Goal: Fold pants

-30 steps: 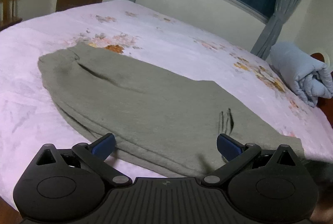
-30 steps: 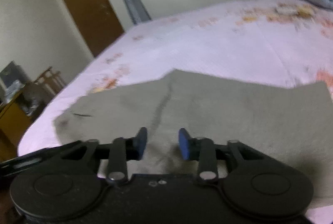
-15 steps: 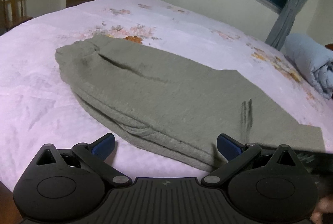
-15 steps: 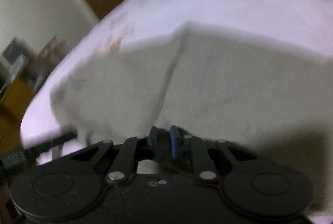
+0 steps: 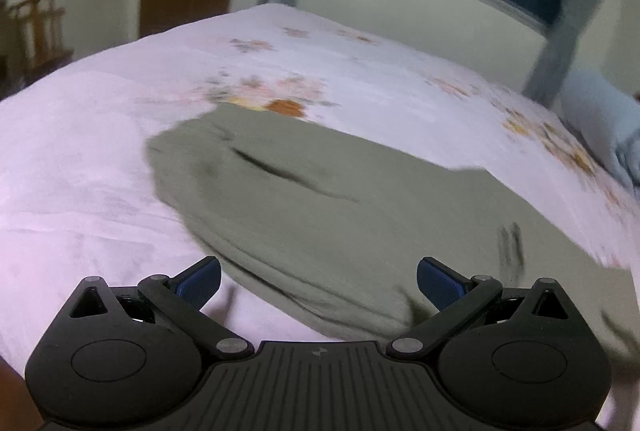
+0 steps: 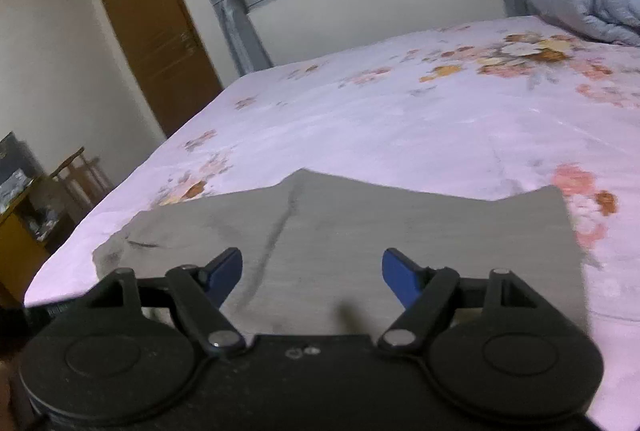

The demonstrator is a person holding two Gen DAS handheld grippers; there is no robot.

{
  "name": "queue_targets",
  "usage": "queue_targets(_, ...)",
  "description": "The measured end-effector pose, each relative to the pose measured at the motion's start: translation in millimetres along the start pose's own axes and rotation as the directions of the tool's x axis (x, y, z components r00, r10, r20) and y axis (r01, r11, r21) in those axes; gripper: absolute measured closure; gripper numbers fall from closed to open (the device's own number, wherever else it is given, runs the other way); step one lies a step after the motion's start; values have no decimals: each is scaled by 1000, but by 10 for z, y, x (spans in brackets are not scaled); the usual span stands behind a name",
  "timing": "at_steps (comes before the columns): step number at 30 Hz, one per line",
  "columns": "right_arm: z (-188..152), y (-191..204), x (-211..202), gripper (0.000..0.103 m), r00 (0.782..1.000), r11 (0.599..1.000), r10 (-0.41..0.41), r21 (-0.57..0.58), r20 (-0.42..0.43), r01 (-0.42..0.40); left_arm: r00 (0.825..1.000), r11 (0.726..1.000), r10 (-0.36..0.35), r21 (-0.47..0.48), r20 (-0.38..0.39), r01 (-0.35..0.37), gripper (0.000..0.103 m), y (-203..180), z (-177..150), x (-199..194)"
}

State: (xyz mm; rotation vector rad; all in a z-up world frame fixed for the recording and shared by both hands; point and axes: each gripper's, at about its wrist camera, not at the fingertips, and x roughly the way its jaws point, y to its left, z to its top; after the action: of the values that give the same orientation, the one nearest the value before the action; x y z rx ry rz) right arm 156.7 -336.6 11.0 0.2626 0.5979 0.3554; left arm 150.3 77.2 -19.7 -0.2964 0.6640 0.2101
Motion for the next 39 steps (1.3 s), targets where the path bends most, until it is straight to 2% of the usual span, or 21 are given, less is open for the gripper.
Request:
queue_targets(4, -28, -145, -219, 30, 999, 999, -40, 20, 26, 39, 1000, 995, 3, -103, 0, -3, 0, 437, 144, 130)
queue_targets(6, -44, -176, -218, 30, 999, 998, -50, 25, 22, 49, 999, 987, -45, -155, -19, 41, 0, 659, 180, 255)
queue_targets(8, -61, -215, -275, 30, 998, 998, -66, 18, 19, 65, 993, 964, -112, -246, -32, 100, 0, 868, 180, 406)
queue_targets(10, -70, -236, -285, 30, 997, 997, -77, 18, 16, 77, 980, 924, -196, -343, -44, 169, 0, 1055, 146, 588)
queue_targets(11, -72, -241, -299, 30, 997, 996, -82, 17, 13, 82, 976, 911, -214, -367, -33, 187, 0, 1122, 130, 650)
queue_targets(16, -105, -280, -343, 30, 992, 992, -123, 16, 21, 123, 968, 890, -249, -394, 6, 231, 0, 1194, 117, 893)
queue_targets(22, -230, -390, -335, 30, 979, 979, -200, 37, 29, 199, 961, 887, -273, -375, 42, 268, 0, 1213, 149, 1119)
queue_targets(25, -282, -473, -375, 30, 967, 967, -250, 72, 51, 246, 959, 898, -278, -343, 45, 276, 1, 1207, 172, 1143)
queue_targets(26, -292, -499, -391, 30, 962, 962, -267, 80, 63, 262, 960, 901, -276, -335, 48, 276, 8, 1211, 179, 1148)
queue_targets(27, -299, -525, -402, 30, 956, 956, -286, 88, 72, 279, 970, 915, -239, -324, 40, 239, 43, 1210, 179, 1144)
queue_targets(28, -302, -559, -410, 30, 948, 948, -309, 104, 78, 300, 978, 926, -209, -317, 25, 206, 53, 1232, 183, 1154)
queue_targets(30, -303, -630, -413, 30, 923, 924, -373, 127, 90, 361, 970, 917, -239, -316, 50, 242, 64, 1256, 156, 1120)
queue_targets(31, -303, -665, -398, 30, 905, 906, -416, 133, 95, 402, 973, 933, -224, -276, 56, 230, 67, 1203, 154, 1077)
queue_targets(34, -300, -757, -342, 31, 876, 877, -473, 142, 96, 459, 978, 963, -188, -180, 90, 201, 70, 1036, 179, 942)
queue_targets(35, -304, -785, -293, 29, 875, 875, -477, 133, 83, 465, 978, 969, -180, -154, 101, 194, 70, 989, 202, 906)
queue_targets(37, -331, -863, -93, 28, 892, 887, -451, 104, -20, 450, 975, 972, -183, -123, 128, 199, 71, 931, 257, 837)
queue_targets(38, -370, -917, 75, 27, 894, 894, -431, 80, -124, 442, 974, 973, -185, -113, 132, 200, 71, 910, 291, 810)
queue_targets(39, -417, -944, 161, 27, 888, 893, -429, 72, -162, 445, 971, 972, -194, -105, 139, 209, 71, 894, 332, 772)
